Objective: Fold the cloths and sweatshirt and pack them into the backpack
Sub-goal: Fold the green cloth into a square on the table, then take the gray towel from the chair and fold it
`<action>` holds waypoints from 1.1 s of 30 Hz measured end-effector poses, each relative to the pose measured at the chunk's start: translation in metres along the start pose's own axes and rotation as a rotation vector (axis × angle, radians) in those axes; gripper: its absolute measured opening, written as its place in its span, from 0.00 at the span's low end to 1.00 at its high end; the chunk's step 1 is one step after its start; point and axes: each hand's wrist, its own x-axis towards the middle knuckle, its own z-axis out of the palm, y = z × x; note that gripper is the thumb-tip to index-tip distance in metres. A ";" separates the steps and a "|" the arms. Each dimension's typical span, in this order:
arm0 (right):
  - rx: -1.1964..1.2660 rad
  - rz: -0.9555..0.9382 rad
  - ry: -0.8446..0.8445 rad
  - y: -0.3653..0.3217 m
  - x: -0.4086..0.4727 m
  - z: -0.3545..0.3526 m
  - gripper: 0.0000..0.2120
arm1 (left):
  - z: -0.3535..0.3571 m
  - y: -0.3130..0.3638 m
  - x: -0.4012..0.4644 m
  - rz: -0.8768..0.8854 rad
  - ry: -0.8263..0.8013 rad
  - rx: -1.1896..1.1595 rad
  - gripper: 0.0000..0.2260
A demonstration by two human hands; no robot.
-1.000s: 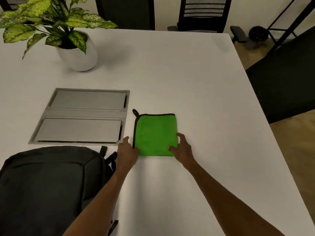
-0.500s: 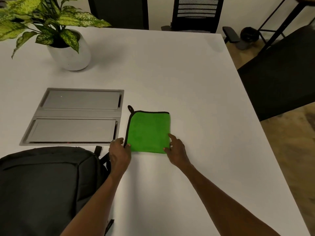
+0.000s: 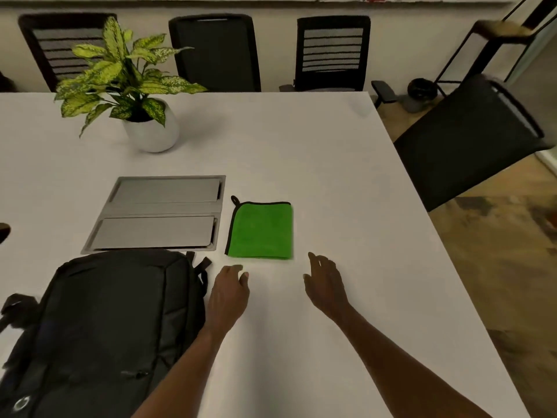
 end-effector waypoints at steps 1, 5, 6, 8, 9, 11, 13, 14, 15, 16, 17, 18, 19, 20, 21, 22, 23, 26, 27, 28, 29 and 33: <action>-0.013 -0.012 0.008 0.000 -0.010 -0.007 0.27 | -0.004 0.002 -0.011 0.008 0.008 0.007 0.12; -0.063 -0.050 0.052 0.003 -0.051 -0.031 0.30 | -0.018 0.013 -0.058 0.011 0.026 0.026 0.14; -0.064 -0.053 0.057 0.003 -0.062 -0.036 0.29 | -0.022 0.016 -0.070 0.018 0.025 0.036 0.15; -0.077 -0.072 0.074 0.002 -0.083 -0.045 0.27 | -0.029 0.023 -0.092 0.047 0.028 0.045 0.18; -0.083 -0.084 0.084 0.002 -0.094 -0.050 0.26 | -0.033 0.026 -0.103 0.060 0.033 0.047 0.19; -0.077 -0.103 0.088 0.001 -0.114 -0.057 0.28 | -0.040 0.032 -0.124 0.073 0.042 0.051 0.20; -0.087 -0.119 0.102 -0.001 -0.133 -0.063 0.30 | -0.046 0.036 -0.143 0.079 0.054 0.056 0.21; -0.086 -0.122 0.111 -0.001 -0.143 -0.065 0.30 | -0.048 0.037 -0.152 0.085 0.058 0.060 0.21; -0.080 -0.127 0.112 -0.002 -0.151 -0.067 0.30 | -0.050 0.038 -0.160 0.090 0.060 0.064 0.21; -0.074 -0.133 0.114 -0.004 -0.159 -0.068 0.30 | -0.052 0.039 -0.168 0.091 0.058 0.065 0.21; -0.071 -0.136 0.124 -0.005 -0.167 -0.068 0.29 | -0.054 0.040 -0.176 0.089 0.055 0.060 0.22; -0.068 -0.130 0.132 -0.007 -0.175 -0.069 0.29 | -0.056 0.042 -0.184 0.087 0.052 0.050 0.22; -0.065 -0.122 0.133 -0.008 -0.182 -0.069 0.29 | -0.058 0.043 -0.191 0.088 0.050 0.042 0.22; -0.066 -0.114 0.137 -0.011 -0.189 -0.071 0.29 | -0.061 0.044 -0.197 0.093 0.048 0.038 0.22; -0.073 -0.112 0.141 -0.013 -0.196 -0.073 0.30 | -0.063 0.045 -0.203 0.105 0.049 0.041 0.23; -0.086 -0.109 0.139 -0.015 -0.203 -0.075 0.30 | -0.066 0.045 -0.209 0.124 0.055 0.051 0.23; -0.098 -0.104 0.137 -0.017 -0.210 -0.077 0.31 | -0.068 0.044 -0.213 0.146 0.061 0.060 0.23; -0.124 -0.093 0.171 -0.025 -0.227 -0.082 0.32 | -0.078 0.042 -0.225 0.176 0.064 0.052 0.23; -0.126 -0.081 0.187 -0.027 -0.233 -0.083 0.32 | -0.081 0.041 -0.228 0.183 0.061 0.046 0.23; -0.125 -0.066 0.199 -0.030 -0.239 -0.085 0.32 | -0.085 0.041 -0.233 0.193 0.058 0.040 0.23; -0.126 -0.054 0.212 -0.032 -0.245 -0.086 0.31 | -0.088 0.040 -0.238 0.208 0.056 0.034 0.24; -0.101 0.001 0.268 -0.049 -0.280 -0.095 0.30 | -0.104 0.032 -0.263 0.257 0.031 -0.013 0.24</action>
